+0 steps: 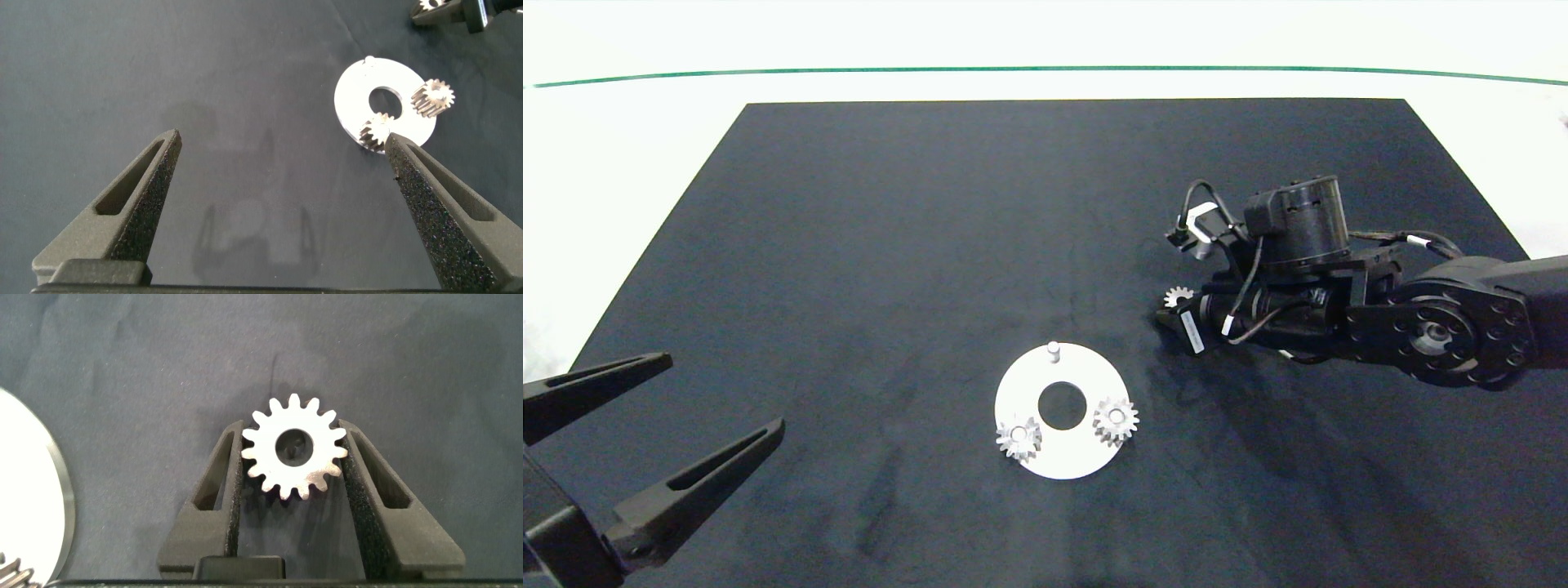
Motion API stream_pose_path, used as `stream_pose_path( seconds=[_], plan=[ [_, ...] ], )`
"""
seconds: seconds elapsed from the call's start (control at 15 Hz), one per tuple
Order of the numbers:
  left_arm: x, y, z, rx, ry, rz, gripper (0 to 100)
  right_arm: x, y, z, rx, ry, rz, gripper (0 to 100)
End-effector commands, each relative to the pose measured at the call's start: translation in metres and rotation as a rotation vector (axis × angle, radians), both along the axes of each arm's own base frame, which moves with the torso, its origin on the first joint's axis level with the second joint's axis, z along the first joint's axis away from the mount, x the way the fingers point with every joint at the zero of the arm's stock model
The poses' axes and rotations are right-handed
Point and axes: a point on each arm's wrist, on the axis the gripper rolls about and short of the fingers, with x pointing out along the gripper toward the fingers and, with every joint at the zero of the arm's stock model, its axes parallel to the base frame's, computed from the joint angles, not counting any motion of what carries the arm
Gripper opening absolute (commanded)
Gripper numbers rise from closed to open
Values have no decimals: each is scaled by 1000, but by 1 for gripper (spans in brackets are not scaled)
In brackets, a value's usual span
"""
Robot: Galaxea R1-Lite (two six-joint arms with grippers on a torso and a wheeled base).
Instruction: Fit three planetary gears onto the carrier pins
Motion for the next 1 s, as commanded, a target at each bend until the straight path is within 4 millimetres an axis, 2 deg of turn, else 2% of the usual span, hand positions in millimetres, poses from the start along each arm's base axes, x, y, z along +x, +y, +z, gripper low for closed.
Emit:
stream_pose_path(
  seconds=[0.07, 0.27, 0.47, 0.8, 1.0],
  plan=[
    [0, 0, 0, 1, 0, 0, 100, -3, 0, 5, 4, -9, 5, 25],
    [0, 0, -2, 5, 6, 0, 100, -8, 6, 16, 15, -26, 25, 25],
    [-2, 1, -5, 18, 24, 0, 100, -21, 15, 32, 14, -20, 67, 25],
    [-3, 2, -4, 11, 15, 0, 100, -46, 42, 51, 9, -8, 165, 25],
    [-6, 4, 0, -4, -6, -1, 100, -54, 54, 54, 5, -4, 204, 25]
  ],
)
